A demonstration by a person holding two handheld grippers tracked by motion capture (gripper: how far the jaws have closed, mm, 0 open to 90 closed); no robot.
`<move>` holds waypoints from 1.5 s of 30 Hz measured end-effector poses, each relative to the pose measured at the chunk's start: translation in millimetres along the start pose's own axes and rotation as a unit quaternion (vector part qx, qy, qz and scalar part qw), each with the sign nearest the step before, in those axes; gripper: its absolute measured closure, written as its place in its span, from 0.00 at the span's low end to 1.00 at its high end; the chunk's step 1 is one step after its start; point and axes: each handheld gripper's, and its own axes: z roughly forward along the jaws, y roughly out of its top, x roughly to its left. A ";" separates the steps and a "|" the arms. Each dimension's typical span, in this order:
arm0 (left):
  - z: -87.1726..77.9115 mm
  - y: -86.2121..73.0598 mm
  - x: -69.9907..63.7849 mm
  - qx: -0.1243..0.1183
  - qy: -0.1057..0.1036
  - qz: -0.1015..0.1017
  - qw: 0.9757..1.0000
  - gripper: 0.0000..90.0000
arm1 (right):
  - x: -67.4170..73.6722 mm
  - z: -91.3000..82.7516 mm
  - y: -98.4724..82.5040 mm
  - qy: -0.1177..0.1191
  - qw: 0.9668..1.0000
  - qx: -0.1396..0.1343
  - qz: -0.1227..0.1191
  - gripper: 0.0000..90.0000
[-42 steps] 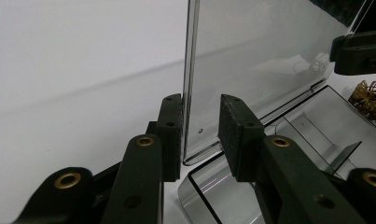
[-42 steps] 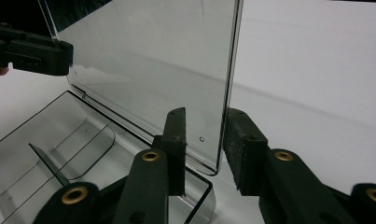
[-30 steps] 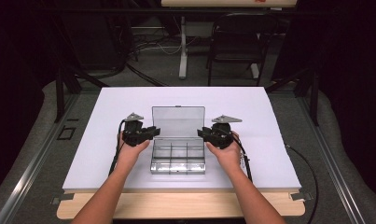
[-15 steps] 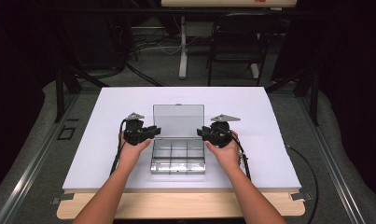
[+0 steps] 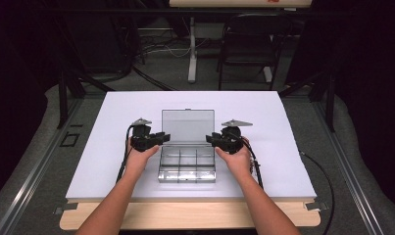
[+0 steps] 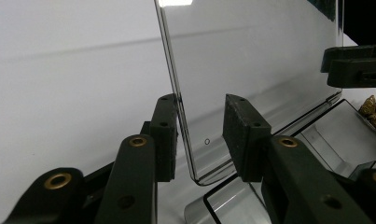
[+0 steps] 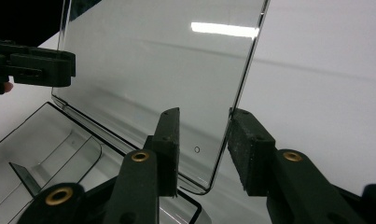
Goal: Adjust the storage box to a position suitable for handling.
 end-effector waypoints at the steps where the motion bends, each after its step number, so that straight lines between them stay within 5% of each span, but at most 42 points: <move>1: 0.3 0.0 0.7 0.001 -0.001 -0.002 1.000 0.73 | -0.2 0.4 -0.1 -0.002 1.000 0.002 0.000 0.72; 45: 11.7 -2.1 5.7 0.013 -0.013 -0.041 0.999 0.61 | -7.5 12.5 -1.7 0.020 0.997 0.022 0.066 0.61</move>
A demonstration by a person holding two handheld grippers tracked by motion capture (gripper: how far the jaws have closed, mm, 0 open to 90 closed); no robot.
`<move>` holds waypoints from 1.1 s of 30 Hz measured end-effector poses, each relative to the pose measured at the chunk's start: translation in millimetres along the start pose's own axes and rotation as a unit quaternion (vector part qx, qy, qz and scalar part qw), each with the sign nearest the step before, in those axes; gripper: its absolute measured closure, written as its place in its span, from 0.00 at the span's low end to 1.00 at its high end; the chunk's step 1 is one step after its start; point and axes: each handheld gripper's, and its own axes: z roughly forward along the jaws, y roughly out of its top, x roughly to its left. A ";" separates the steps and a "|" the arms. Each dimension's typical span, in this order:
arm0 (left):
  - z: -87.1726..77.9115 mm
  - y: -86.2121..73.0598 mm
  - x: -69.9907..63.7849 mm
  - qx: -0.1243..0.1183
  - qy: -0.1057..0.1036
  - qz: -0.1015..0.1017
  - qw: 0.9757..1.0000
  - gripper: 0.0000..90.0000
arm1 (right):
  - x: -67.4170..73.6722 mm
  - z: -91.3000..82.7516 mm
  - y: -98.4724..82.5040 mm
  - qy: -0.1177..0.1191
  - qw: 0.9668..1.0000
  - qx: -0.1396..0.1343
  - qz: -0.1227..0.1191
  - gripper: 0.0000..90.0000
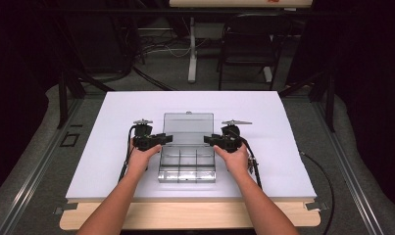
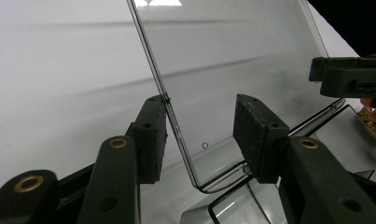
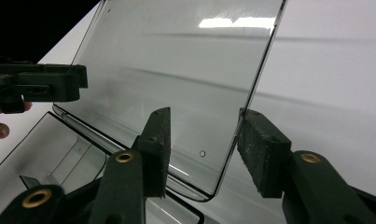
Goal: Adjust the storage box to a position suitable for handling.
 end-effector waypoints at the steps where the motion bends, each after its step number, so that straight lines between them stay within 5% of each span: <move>1: 0.0 0.0 0.0 0.000 0.000 0.000 1.000 0.61 | 0.0 0.1 0.0 0.000 1.000 0.000 0.000 0.61; 33: 4.3 -1.6 4.2 0.010 -0.004 -0.027 1.000 0.56 | -4.4 5.0 -0.7 0.008 0.999 0.017 0.045 0.57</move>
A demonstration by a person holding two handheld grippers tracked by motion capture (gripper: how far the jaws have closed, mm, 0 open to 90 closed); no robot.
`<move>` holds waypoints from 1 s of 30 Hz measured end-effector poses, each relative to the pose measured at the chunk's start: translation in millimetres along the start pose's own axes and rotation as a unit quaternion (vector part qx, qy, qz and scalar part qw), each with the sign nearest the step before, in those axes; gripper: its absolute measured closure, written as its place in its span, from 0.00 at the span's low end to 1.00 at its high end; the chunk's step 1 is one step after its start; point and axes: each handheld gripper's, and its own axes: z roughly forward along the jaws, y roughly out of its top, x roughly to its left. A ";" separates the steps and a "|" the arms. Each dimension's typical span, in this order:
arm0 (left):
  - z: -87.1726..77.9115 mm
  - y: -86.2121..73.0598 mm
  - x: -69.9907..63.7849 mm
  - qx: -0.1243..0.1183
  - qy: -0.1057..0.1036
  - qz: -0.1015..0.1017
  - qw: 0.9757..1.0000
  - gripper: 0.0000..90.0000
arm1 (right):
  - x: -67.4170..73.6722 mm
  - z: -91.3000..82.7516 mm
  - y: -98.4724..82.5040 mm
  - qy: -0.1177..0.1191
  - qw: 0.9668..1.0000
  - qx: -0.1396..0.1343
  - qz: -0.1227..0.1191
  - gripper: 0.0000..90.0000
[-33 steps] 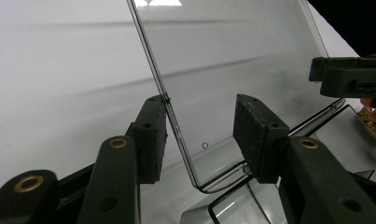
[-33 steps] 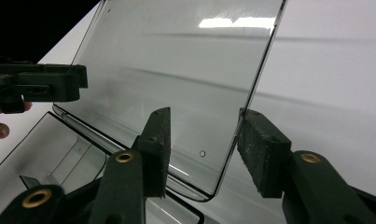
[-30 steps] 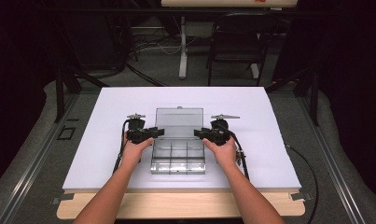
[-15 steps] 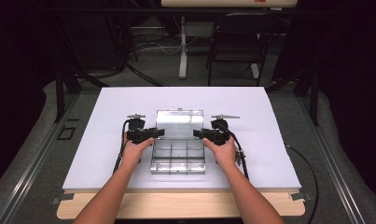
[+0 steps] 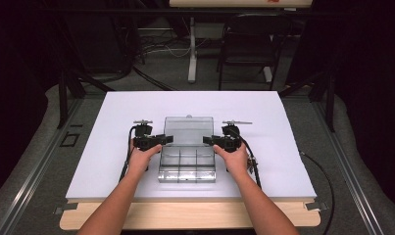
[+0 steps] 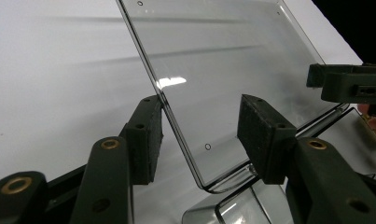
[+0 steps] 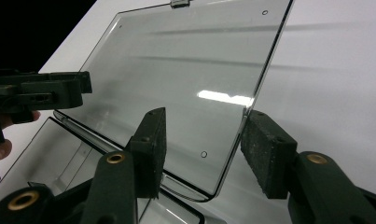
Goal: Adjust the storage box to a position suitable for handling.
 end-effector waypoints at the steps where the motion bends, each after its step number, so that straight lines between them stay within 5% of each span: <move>1: 0.2 -0.1 0.4 0.001 -0.001 -0.001 1.000 0.56 | -0.2 0.0 0.1 0.000 1.000 0.001 0.002 0.57; 30: 3.1 -0.9 1.5 0.007 -0.002 -0.022 1.000 0.52 | -4.7 2.3 -0.1 0.014 0.999 0.011 0.034 0.56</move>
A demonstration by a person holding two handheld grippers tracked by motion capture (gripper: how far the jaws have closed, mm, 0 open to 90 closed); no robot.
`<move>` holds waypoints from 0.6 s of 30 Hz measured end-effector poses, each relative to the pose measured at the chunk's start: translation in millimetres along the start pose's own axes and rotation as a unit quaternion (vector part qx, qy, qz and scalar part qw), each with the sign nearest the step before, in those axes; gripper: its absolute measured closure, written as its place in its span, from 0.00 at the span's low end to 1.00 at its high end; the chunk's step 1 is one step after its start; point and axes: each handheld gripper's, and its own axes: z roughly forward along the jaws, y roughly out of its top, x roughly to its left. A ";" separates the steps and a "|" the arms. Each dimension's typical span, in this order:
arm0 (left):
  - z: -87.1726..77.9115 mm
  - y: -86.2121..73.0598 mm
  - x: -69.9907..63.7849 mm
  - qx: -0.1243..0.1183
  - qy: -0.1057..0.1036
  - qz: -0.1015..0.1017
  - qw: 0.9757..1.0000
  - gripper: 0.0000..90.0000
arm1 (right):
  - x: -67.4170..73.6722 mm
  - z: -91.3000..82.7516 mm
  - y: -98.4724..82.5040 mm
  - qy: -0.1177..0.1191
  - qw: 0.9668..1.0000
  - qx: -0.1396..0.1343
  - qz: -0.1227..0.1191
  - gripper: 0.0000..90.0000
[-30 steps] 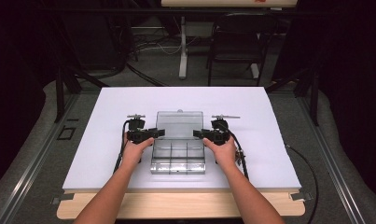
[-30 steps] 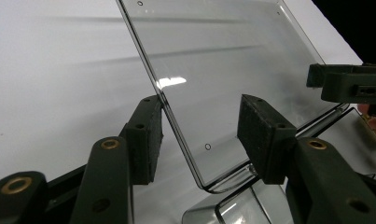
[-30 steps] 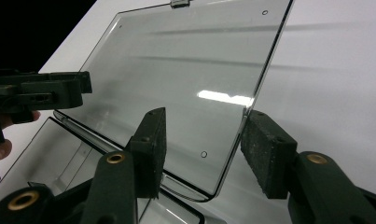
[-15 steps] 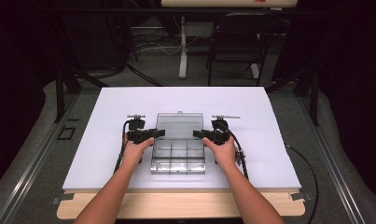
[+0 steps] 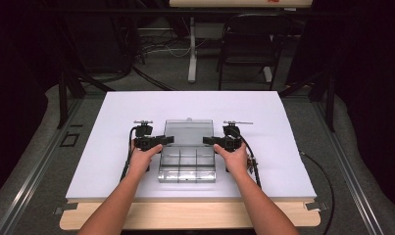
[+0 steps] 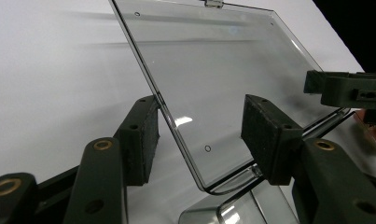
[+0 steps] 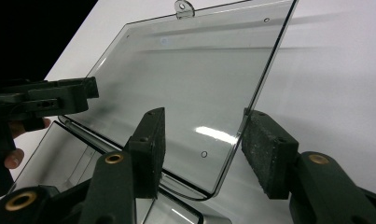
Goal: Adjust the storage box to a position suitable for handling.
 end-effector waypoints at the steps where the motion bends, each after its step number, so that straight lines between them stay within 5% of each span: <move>1: 0.3 -0.1 0.2 -0.001 -0.001 -0.003 1.000 0.52 | -0.3 0.0 0.0 0.000 1.000 0.001 0.000 0.56; 18: 1.2 -0.5 1.0 0.005 0.006 -0.006 1.000 0.49 | -2.0 1.7 -0.5 0.002 1.000 0.005 0.021 0.54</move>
